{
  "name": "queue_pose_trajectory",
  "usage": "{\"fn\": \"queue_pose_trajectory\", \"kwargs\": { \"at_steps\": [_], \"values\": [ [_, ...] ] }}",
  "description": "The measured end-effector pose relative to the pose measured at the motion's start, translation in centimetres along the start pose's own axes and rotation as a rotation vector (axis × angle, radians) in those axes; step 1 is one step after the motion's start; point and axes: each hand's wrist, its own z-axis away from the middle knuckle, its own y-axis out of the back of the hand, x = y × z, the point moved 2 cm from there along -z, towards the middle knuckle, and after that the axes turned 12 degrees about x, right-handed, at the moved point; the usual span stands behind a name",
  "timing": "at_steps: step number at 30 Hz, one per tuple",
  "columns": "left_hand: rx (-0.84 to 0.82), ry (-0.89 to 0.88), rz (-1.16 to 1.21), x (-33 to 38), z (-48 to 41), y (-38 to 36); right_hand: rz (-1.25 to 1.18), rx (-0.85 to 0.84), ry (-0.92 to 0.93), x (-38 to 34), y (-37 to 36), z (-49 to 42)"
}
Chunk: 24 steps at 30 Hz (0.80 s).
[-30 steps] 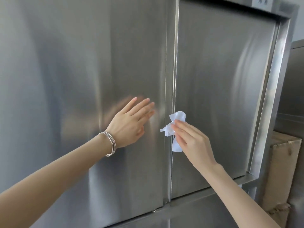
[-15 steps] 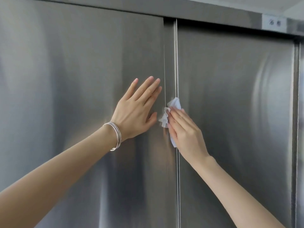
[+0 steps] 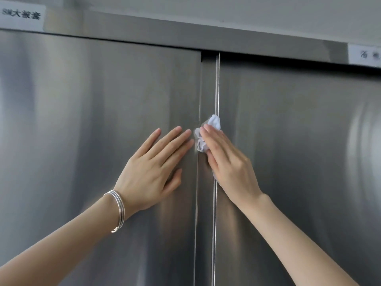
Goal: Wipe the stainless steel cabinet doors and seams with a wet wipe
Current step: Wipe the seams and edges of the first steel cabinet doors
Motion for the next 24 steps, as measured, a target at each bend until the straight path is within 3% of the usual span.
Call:
{"fn": "queue_pose_trajectory", "kwargs": {
  "at_steps": [8, 14, 21, 24],
  "values": [
    [-0.027, 0.030, -0.009, 0.1, -0.1, 0.1, 0.140, -0.239, 0.042, -1.5, 0.4, 0.8],
    [-0.051, 0.088, -0.038, -1.2, -1.1, 0.6, 0.205, -0.388, 0.034, 3.0, -2.4, -7.7],
    [-0.101, 0.109, -0.113, -3.2, -2.5, 0.5, 0.219, -0.286, 0.115, 3.4, -2.1, -7.4],
    [-0.081, 0.099, -0.127, -3.3, -2.3, 0.2, 0.239, -0.331, 0.035, 4.7, -3.8, -11.3]
  ]
}}
